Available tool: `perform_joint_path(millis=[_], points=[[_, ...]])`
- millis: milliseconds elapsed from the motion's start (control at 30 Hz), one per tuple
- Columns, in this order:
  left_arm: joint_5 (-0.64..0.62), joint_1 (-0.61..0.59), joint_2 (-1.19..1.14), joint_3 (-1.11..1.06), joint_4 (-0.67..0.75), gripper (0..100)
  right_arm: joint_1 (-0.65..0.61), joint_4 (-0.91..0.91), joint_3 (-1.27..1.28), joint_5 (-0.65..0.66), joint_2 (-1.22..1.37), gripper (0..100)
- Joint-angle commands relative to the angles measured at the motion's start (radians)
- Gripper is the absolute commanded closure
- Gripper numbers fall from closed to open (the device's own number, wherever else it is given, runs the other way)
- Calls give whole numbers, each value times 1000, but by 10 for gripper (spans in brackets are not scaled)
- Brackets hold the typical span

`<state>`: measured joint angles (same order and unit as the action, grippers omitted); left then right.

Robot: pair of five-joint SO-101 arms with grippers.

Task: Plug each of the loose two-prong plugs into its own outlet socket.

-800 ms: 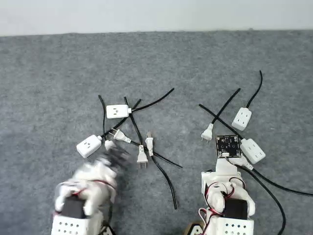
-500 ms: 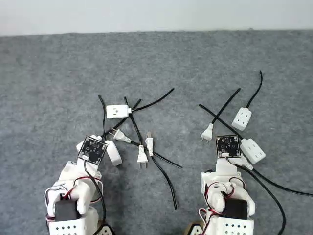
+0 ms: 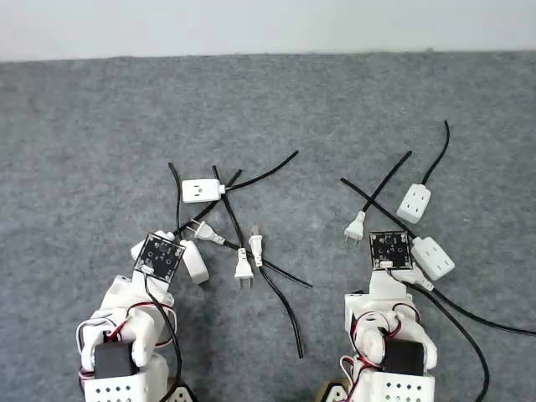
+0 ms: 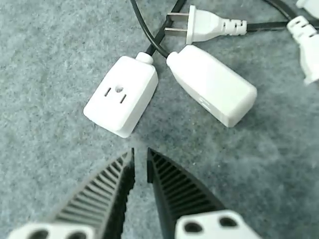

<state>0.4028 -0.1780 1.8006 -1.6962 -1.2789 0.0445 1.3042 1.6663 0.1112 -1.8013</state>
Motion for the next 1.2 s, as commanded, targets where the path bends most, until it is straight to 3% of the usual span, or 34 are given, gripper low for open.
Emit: perform_joint_path(millis=[0,333,733,900,1067,1167], points=[[14,-6,17,13,-5,956,-15,7,17,-8,-13,929],[14,-8,18,33,0,956,-13,7,17,-8,-13,929],[14,-6,12,438,-12,956,-16,7,17,-11,-13,929],[14,-5,12,455,-143,956,-16,7,17,-11,-13,929],[14,-3,-23,493,-89,956,-16,7,17,-11,-13,929],[14,-3,-173,607,-75,956,-16,7,17,-11,-13,929]])
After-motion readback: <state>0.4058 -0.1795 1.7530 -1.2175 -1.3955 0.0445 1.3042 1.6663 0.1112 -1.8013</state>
